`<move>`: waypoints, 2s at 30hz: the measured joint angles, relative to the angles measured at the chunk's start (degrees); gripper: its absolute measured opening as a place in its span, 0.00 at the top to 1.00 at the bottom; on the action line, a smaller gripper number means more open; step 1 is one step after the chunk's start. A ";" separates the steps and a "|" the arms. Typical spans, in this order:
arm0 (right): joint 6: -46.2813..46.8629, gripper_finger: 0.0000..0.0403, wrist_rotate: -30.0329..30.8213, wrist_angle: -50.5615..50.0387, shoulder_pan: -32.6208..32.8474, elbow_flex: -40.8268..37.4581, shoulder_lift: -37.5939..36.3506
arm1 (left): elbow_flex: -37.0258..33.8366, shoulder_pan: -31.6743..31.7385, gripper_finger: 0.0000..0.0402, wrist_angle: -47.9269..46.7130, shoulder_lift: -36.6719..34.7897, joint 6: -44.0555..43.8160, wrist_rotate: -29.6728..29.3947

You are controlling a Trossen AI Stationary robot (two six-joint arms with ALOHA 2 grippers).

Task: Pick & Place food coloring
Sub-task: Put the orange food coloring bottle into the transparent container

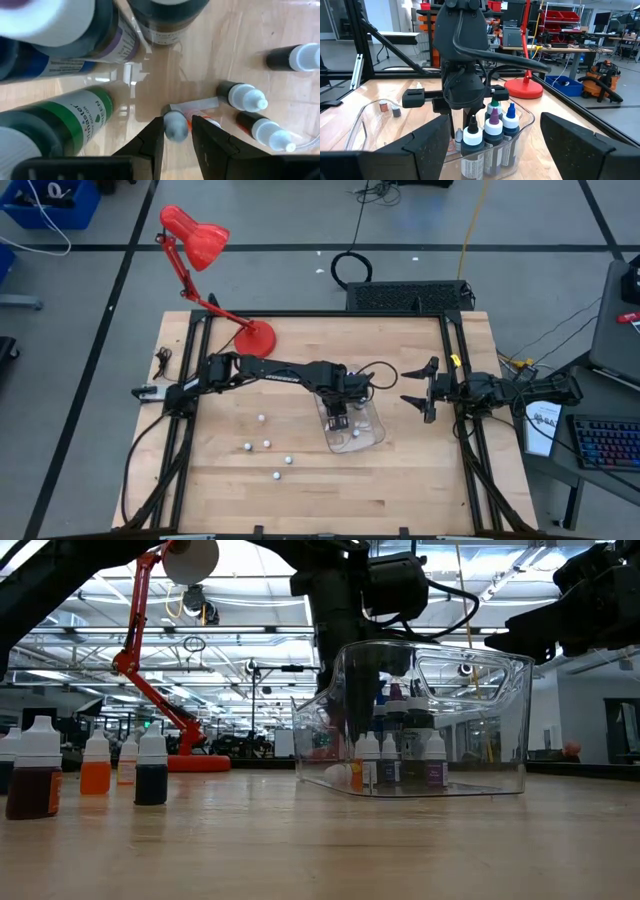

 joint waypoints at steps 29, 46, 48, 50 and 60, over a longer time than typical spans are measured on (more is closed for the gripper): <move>0.00 0.27 0.00 0.00 0.00 0.00 0.02 | 0.07 -0.01 0.73 -1.00 -2.32 -0.37 0.01; 0.00 0.27 0.00 -0.02 0.00 0.02 0.24 | 0.16 -2.21 0.73 -19.68 -13.33 -7.09 -0.11; 0.01 0.27 -0.02 -0.02 0.00 0.00 0.24 | 0.16 -4.10 0.73 -24.75 -15.00 -10.77 -0.91; 0.00 0.27 -0.02 0.00 -0.01 0.00 0.24 | 0.16 -6.49 0.73 -27.89 -16.10 -14.55 -3.70; 0.02 0.27 0.00 -0.16 -0.01 0.00 0.25 | -2.70 -11.84 0.73 -31.15 -20.77 -30.18 -12.12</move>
